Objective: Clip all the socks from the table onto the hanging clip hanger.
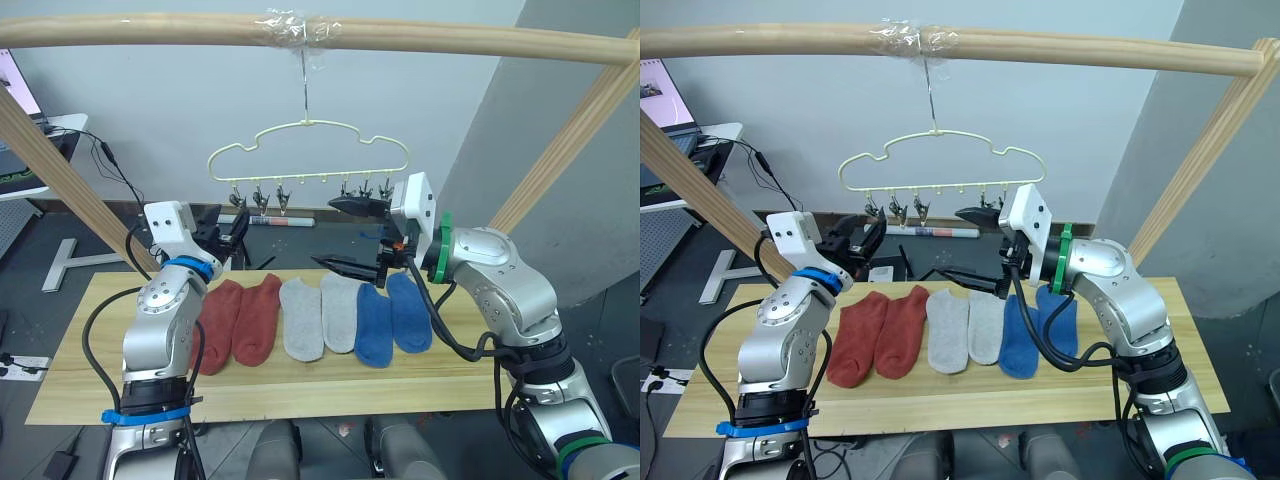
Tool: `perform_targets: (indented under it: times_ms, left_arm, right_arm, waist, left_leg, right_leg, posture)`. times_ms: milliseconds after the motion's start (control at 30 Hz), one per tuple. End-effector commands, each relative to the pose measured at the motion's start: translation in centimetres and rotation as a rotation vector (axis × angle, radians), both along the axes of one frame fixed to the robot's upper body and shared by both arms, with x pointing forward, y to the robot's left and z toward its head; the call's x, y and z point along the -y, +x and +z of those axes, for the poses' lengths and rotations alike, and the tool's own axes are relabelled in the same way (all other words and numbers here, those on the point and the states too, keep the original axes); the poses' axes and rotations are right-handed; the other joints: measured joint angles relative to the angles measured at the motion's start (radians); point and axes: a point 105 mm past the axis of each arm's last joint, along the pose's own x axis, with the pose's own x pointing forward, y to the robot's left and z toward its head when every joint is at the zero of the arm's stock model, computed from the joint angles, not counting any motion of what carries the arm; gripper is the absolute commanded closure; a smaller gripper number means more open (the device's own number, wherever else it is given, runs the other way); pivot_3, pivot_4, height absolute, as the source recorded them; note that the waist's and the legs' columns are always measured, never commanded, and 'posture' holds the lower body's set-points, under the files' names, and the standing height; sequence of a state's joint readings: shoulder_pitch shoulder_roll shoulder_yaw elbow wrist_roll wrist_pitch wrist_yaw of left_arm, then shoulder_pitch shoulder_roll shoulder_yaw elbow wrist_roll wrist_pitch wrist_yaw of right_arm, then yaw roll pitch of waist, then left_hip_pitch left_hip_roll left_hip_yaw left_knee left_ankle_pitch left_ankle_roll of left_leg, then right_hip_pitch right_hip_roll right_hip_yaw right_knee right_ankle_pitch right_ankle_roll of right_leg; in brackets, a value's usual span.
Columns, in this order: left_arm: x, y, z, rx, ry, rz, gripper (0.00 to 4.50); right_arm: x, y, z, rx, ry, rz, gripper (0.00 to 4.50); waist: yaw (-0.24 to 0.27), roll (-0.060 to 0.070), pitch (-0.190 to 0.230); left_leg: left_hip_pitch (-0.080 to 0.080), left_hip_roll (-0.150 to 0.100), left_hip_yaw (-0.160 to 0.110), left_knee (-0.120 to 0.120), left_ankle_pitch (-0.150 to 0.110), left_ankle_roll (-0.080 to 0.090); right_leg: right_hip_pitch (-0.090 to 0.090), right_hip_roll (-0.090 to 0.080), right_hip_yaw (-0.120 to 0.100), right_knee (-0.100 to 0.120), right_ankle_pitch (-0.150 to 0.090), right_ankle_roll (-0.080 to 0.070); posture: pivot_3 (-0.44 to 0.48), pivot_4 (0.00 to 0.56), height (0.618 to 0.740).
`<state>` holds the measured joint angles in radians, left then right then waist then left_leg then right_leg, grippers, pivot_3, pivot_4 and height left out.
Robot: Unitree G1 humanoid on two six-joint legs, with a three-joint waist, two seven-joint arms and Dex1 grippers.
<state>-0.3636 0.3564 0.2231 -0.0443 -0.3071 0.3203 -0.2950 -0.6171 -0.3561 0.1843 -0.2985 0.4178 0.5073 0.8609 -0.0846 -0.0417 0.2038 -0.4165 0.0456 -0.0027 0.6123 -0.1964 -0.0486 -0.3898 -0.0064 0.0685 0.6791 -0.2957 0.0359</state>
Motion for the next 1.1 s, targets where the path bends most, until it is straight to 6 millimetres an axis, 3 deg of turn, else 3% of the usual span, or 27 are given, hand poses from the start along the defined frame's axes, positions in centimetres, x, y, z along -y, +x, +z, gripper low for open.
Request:
perform_targets:
  times_ms: [33, 767, 867, 1000, 1100]
  left_arm:
    - [0.2, 0.2, 1.9, 0.074, 0.009, -0.011, 1.83]
    - [0.9, 1.1, 2.5, 0.112, 0.005, -0.052, 1.83]
    - [1.1, 1.0, 2.7, 0.124, -0.001, -0.074, 2.34]
    - [1.2, 1.0, 2.8, 0.128, -0.008, -0.078, 3.44]
    - [1.2, 1.0, 2.9, 0.13, -0.008, -0.074, 3.98]
  right_arm:
    - [-0.7, -1.4, 2.3, 0.07, 0.03, 0.047, 0.0]
    - [-0.5, -1.4, 3.0, 0.066, 0.03, 0.048, 0.0]
    - [-0.5, -1.4, 3.0, 0.062, 0.029, 0.047, 0.0]
    - [-0.4, -1.3, 2.9, 0.052, 0.032, 0.044, 0.0]
    - [-0.4, -1.2, 3.0, 0.048, 0.039, 0.039, 0.0]
  waist:
    - [-0.001, 0.0, 0.001]
    - [-0.004, 0.0, 0.001]
    - [-0.004, 0.0, 0.001]
    - [-0.004, 0.0, 0.001]
    - [-0.005, 0.0, 0.001]
  left_leg:
    - [0.0, 0.0, 0.0, 0.0, 0.0, 0.0]
    - [0.0, 0.0, 0.0, 0.0, 0.0, 0.0]
    - [0.0, 0.0, 0.0, 0.0, 0.0, 0.0]
    - [0.0, 0.0, 0.0, 0.0, 0.0, 0.0]
    - [0.0, 0.0, 0.0, 0.0, 0.0, 0.0]
  right_leg:
    - [0.0, 0.0, 0.0, 0.0, 0.0, 0.0]
    - [0.0, 0.0, -0.001, 0.0, 0.0, 0.0]
    - [0.0, 0.0, -0.001, 0.0, 0.0, 0.0]
    - [0.0, 0.0, 0.0, 0.0, 0.0, 0.0]
    - [0.0, 0.0, -0.001, 0.0, 0.0, 0.0]
  posture:
    - [-0.14, 0.216, 0.74]
    - [-0.154, 0.21, 0.74]
    - [-0.154, 0.208, 0.74]
    - [-0.153, 0.209, 0.74]
    - [-0.153, 0.209, 0.74]
